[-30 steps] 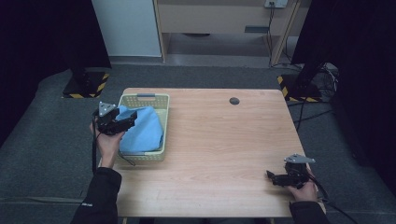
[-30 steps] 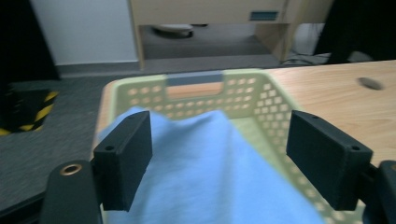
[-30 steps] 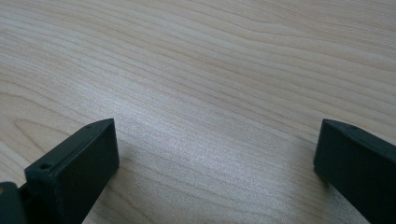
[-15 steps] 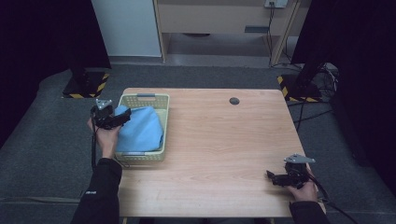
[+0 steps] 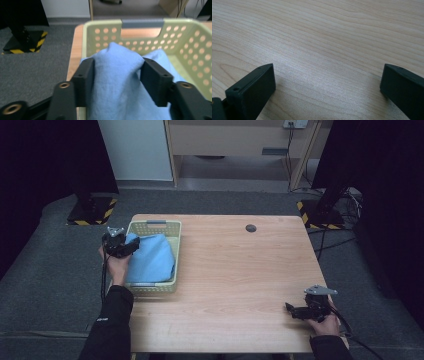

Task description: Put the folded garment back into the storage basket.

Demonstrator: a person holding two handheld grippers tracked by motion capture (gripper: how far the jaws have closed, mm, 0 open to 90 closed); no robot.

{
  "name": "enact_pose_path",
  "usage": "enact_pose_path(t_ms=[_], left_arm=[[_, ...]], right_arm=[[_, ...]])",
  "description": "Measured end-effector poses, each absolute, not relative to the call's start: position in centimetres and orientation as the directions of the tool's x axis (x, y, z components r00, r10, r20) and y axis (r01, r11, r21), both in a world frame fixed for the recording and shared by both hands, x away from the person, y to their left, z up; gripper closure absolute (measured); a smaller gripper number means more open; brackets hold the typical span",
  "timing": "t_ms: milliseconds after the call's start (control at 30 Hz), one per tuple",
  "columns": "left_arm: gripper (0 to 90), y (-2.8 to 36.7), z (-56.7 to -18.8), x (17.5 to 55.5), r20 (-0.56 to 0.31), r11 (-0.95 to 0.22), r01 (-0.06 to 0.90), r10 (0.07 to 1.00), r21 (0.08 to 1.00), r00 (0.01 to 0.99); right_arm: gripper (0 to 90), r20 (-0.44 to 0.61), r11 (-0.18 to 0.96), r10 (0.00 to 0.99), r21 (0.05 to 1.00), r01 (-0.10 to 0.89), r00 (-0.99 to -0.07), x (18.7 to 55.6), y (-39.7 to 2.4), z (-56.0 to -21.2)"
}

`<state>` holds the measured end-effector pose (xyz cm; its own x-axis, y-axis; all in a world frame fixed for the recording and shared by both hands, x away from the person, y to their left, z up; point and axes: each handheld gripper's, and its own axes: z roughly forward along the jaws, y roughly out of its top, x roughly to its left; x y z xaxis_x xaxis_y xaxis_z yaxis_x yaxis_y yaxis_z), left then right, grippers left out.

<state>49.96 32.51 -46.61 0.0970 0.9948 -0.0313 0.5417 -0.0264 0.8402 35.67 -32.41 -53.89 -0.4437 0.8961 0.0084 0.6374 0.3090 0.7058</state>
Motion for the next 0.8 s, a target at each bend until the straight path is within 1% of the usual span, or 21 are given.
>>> enact_pose_path(t_ms=[100, 233, 300, 367, 433, 533, 600, 800], left_arm=[[52.9, 32.2, -46.5, 50.6, 0.007, -0.067, 0.580, 0.994, 0.812, 0.105], [54.2, 32.1, -47.0, 51.6, 0.003, -0.060, 0.604, 0.995, 0.794, 0.096], [53.6, 31.8, -47.3, 52.0, 0.020, -0.079, 0.609, 0.995, 0.789, 0.103], [50.8, 31.5, -47.8, 52.4, 0.039, -0.102, 0.615, 0.992, 0.782, 0.116], [48.0, 31.5, -48.1, 52.8, 0.037, -0.108, 0.626, 0.992, 0.772, 0.125], [47.8, 31.7, -48.4, 53.2, -0.002, -0.087, 0.612, 0.990, 0.786, 0.144], [46.8, 31.6, -48.5, 53.2, -0.001, -0.092, 0.611, 0.988, 0.786, 0.151], [35.1, 31.5, -48.1, 52.8, -0.036, -0.082, 0.618, 0.984, 0.782, 0.176]], right_arm=[[0.2, 0.008, 0.309, 0.896, 0.706, 0.638, -0.443, 35.7, -32.4, -53.9], [0.2, 0.008, 0.310, 0.896, 0.706, 0.637, -0.445, 35.7, -32.4, -53.9], [0.2, 0.007, 0.312, 0.894, 0.706, 0.635, -0.447, 35.7, -32.3, -53.9], [0.2, 0.008, 0.310, 0.895, 0.706, 0.636, -0.446, 35.7, -32.3, -53.9], [0.2, 0.009, 0.311, 0.895, 0.706, 0.636, -0.446, 35.7, -32.3, -53.9], [0.2, 0.008, 0.311, 0.895, 0.706, 0.636, -0.447, 35.7, -32.3, -53.9], [0.2, 0.008, 0.312, 0.895, 0.706, 0.636, -0.447, 35.7, -32.3, -53.9], [0.2, 0.008, 0.312, 0.894, 0.706, 0.636, -0.448, 35.6, -32.2, -53.9]])
